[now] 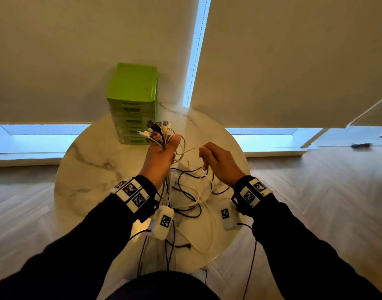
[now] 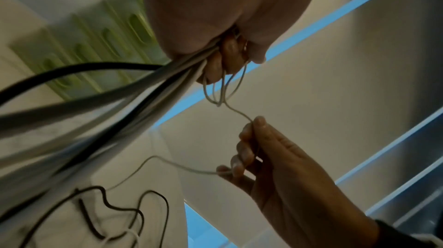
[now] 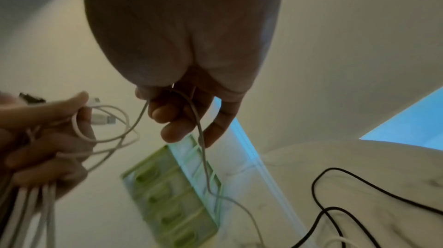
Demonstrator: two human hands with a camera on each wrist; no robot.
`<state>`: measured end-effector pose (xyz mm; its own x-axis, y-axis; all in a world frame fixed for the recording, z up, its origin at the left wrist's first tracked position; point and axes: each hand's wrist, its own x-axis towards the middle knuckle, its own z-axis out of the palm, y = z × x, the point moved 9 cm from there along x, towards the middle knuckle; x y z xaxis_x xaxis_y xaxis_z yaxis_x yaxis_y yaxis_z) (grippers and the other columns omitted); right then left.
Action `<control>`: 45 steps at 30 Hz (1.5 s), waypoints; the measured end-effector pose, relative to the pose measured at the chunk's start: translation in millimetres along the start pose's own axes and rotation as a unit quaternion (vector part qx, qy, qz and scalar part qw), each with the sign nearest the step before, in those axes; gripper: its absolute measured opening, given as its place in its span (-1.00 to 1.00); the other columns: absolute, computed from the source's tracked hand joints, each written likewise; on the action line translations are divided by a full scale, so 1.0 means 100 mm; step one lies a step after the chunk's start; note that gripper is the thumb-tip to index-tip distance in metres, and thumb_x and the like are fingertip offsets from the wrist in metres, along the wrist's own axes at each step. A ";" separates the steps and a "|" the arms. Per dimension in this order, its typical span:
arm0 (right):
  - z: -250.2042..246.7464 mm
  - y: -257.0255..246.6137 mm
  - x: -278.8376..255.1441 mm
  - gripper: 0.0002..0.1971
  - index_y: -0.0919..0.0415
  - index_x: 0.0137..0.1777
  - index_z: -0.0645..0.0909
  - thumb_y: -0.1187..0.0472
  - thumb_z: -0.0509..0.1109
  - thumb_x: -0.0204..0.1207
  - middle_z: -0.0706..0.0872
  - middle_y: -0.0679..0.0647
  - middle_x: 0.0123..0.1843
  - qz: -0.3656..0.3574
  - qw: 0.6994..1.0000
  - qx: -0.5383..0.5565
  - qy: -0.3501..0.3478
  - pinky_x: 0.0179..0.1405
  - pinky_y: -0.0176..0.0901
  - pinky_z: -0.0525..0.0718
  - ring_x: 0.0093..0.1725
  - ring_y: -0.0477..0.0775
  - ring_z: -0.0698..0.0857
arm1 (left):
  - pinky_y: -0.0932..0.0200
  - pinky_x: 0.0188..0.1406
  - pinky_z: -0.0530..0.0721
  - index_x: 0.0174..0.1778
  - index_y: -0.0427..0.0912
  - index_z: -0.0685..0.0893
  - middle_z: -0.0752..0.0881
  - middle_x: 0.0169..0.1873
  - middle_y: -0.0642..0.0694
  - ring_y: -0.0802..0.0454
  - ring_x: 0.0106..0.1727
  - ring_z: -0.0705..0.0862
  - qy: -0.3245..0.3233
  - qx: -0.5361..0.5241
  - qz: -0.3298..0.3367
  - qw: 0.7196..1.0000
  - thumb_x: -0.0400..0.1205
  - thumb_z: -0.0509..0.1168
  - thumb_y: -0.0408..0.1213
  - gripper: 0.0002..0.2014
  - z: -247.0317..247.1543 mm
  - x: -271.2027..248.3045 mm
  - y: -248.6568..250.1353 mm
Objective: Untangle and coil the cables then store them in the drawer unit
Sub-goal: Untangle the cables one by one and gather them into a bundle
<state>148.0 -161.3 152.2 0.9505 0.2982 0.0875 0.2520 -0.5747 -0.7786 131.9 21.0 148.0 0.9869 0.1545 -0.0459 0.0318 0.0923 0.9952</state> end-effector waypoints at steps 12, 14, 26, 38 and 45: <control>-1.26 0.51 -1.02 -0.76 0.14 -0.05 0.61 0.07 0.21 0.78 0.71 -0.09 -0.29 0.096 0.975 -0.023 0.199 -0.20 -0.40 0.58 -0.32 -0.25 0.66 | 0.11 -0.39 0.48 -0.30 -0.05 0.49 0.35 -0.46 -0.14 0.02 -0.45 0.36 -0.144 -0.016 -0.047 0.988 0.71 0.35 0.01 -0.66 1.27 -0.23 0.05; -1.28 0.67 -1.18 -0.76 0.13 0.00 0.64 0.05 0.21 0.78 0.62 -0.28 -0.31 0.122 0.971 -0.097 0.180 -0.31 -0.52 0.44 -0.32 -0.36 0.62 | 0.12 -0.39 0.49 -0.21 -0.12 0.49 0.34 -0.44 -0.14 0.04 -0.45 0.37 -0.165 -0.010 -0.057 0.985 0.72 0.32 0.03 -0.67 1.44 -0.31 0.00; -0.66 2.49 -2.96 -0.76 0.14 0.27 0.63 0.21 0.23 0.69 0.74 0.20 0.24 0.485 0.866 -0.121 0.014 0.26 -0.05 0.59 0.28 0.24 0.69 | 0.29 -0.53 0.29 -0.19 -0.06 0.58 0.43 -0.44 0.08 0.16 -0.50 0.30 -0.261 -0.101 -0.155 0.947 0.81 0.18 -0.12 -0.74 2.09 -0.70 -0.28; -0.57 0.96 -2.03 -0.63 0.15 0.15 0.64 -0.06 0.08 0.81 0.73 -0.04 0.04 0.219 0.968 0.108 0.052 0.20 -0.13 0.61 0.11 -0.03 0.68 | 0.35 -0.49 0.54 -0.06 -0.08 0.68 0.55 -0.36 0.05 0.17 -0.32 0.52 -0.271 -0.027 -0.146 0.951 0.80 0.21 -0.12 -0.79 2.37 -0.99 -0.51; -1.32 1.11 -2.36 -0.63 0.13 -0.18 0.46 -0.04 0.08 0.81 0.55 -0.01 -0.30 0.215 0.954 0.015 0.210 -0.23 -0.24 0.48 -0.32 -0.09 0.50 | 0.29 -0.48 0.31 -0.13 -0.03 0.64 0.54 -0.42 0.12 0.20 -0.38 0.44 -0.221 -0.032 -0.134 0.965 0.83 0.12 -0.01 -0.69 2.28 -0.74 -0.57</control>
<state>-24.1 -395.6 127.3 0.9551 -0.2961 -0.0076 -0.1774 -0.5512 -0.8153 92.9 -220.3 114.0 0.9157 -0.3175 -0.2462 0.3003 0.1340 0.9444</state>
